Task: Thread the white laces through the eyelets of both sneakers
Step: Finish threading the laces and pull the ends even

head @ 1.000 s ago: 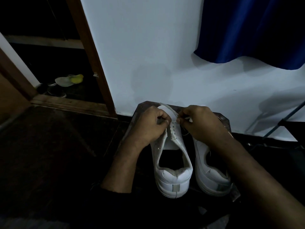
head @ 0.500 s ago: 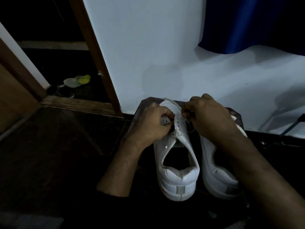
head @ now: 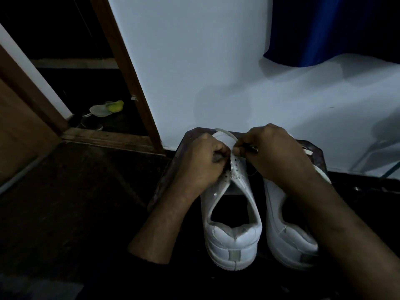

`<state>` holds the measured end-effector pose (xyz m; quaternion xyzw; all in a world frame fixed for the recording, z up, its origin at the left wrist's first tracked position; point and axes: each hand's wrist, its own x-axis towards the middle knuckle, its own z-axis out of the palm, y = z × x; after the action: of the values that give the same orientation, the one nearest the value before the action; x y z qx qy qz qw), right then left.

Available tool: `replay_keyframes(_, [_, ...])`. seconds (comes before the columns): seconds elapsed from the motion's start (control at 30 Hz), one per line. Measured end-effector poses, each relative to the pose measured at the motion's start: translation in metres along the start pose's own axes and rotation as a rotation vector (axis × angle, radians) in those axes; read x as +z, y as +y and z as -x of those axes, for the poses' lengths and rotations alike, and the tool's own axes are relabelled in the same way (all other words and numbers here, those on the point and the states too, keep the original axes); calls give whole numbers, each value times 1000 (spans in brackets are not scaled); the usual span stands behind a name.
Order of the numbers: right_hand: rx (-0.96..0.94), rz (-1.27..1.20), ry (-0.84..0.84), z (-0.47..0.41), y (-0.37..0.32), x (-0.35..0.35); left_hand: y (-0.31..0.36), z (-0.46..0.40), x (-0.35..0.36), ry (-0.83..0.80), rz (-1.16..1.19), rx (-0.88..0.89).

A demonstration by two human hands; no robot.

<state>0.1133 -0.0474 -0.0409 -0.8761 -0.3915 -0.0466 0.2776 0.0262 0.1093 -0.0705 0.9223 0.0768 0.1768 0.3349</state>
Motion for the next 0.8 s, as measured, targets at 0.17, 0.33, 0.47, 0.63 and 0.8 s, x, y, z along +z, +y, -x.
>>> replay_keyframes(0.17, [-104, -69, 14, -1, -9, 0, 2, 11, -15, 109, 200, -71])
replay_keyframes(0.33, [-159, -219, 18, -3, -11, 4, 8, 20, -22, 97, 266, -5])
replay_keyframes(0.47, [19, -887, 213, 1, -16, -9, 4, 24, -15, -116, 89, -33])
replay_keyframes(0.63, [-58, -620, 163, 7, -21, -8, 10, 21, -22, -101, 55, -96])
replay_keyframes(0.8, [-83, -110, 42, 3, -14, -2, 10, 17, -35, -86, 257, -220])
